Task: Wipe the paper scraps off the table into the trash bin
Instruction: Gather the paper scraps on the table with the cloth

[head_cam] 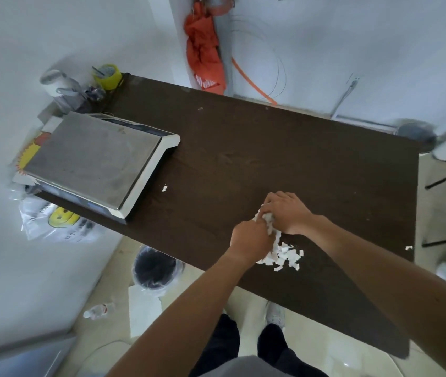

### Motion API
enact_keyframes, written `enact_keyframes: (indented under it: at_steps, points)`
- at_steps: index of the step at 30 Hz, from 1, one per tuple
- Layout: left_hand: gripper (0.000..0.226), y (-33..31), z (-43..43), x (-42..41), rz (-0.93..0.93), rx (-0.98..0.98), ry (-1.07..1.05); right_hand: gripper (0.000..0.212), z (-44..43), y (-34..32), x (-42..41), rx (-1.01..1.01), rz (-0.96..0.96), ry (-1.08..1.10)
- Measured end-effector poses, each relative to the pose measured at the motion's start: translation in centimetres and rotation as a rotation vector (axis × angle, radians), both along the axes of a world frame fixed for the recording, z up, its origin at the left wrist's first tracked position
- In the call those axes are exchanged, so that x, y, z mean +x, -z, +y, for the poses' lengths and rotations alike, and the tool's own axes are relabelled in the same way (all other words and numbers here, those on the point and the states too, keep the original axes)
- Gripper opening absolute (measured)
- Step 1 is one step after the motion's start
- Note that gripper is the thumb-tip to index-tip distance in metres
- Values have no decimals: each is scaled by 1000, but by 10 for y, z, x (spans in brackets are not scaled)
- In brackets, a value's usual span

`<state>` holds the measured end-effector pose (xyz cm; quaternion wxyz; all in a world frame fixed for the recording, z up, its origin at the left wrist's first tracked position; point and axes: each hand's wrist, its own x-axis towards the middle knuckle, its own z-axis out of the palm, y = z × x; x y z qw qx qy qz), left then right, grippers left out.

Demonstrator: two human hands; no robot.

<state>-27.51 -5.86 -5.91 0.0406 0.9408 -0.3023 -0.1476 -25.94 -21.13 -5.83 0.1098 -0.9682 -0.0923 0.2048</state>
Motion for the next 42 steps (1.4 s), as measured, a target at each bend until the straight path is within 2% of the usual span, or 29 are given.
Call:
enact_keyframes:
  at_steps: [3,9,15,21,24,29,34,37,42]
  points:
    - [49,2,-17,-13,4,11,17,33,-21,-3,-18,-24,13,30]
    - [44,7,-28,-17,-28,76,50,45,-38,-6,-41,-7,-1,75]
    - [41,-1,-32,-23,-3,86,-34,40,-45,-1,-58,-56,-47,60]
    - [52,-9,-20,-24,-8,59,-157,56,-49,2,-63,5,2,104]
    - [54,-15,-9,-20,-77,30,-232,48,-44,0,-59,25,-66,135]
    - [65,-31,17,-7,-121,-6,-310,41,-28,-9,-39,-50,-264,139]
    - [56,-29,51,-4,-7,-13,-383,60,-7,-5,-30,-184,-154,127]
    - [47,-25,67,-6,55,-135,-521,68,11,-3,-29,-194,-235,95]
    - [44,-35,98,8,83,-253,-609,85,63,-13,-10,-41,-409,-28]
